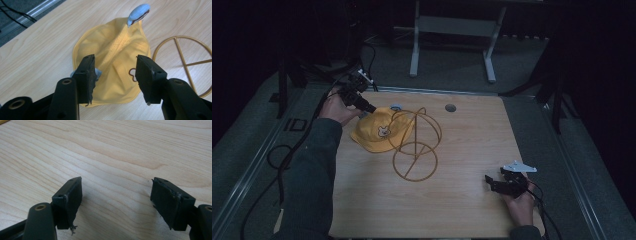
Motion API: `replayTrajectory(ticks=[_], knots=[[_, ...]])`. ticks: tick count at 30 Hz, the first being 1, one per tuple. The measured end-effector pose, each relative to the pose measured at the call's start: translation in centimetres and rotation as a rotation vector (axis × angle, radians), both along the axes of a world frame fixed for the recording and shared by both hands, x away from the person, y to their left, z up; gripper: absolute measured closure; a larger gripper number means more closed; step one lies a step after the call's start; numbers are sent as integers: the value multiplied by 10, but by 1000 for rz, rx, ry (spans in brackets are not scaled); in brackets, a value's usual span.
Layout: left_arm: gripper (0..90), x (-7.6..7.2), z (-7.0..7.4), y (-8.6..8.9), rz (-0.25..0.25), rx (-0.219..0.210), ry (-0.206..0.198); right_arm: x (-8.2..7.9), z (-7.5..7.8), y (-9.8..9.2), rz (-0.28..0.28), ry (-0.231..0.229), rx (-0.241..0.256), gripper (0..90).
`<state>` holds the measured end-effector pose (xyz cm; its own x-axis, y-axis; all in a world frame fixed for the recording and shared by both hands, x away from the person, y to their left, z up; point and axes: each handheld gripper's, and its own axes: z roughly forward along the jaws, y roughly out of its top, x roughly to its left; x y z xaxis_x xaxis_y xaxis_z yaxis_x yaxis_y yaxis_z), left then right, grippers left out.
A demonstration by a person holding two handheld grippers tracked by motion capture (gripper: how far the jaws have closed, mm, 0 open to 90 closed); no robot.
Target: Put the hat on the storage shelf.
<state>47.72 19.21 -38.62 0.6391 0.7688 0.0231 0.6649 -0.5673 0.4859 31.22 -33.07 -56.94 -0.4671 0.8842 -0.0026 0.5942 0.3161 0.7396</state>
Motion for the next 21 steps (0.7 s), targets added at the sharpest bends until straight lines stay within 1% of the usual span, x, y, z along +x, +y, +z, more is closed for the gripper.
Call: replayTrajectory(ticks=[3,6,10,14,17,21], knots=[[436,4,-5,-6,-5,1,7,0,0,0,0,0,0,255],[400,8,-11,-11,-10,23,19,0,0,0,0,0,0,255],[375,13,-17,-16,-12,37,22,0,0,0,2,0,0,254],[360,18,-21,-20,-14,40,24,0,0,0,2,0,0,254],[341,22,-24,-22,-2,46,15,0,0,0,3,0,-1,254],[329,27,-30,-24,-11,33,21,0,0,0,2,0,0,254]])
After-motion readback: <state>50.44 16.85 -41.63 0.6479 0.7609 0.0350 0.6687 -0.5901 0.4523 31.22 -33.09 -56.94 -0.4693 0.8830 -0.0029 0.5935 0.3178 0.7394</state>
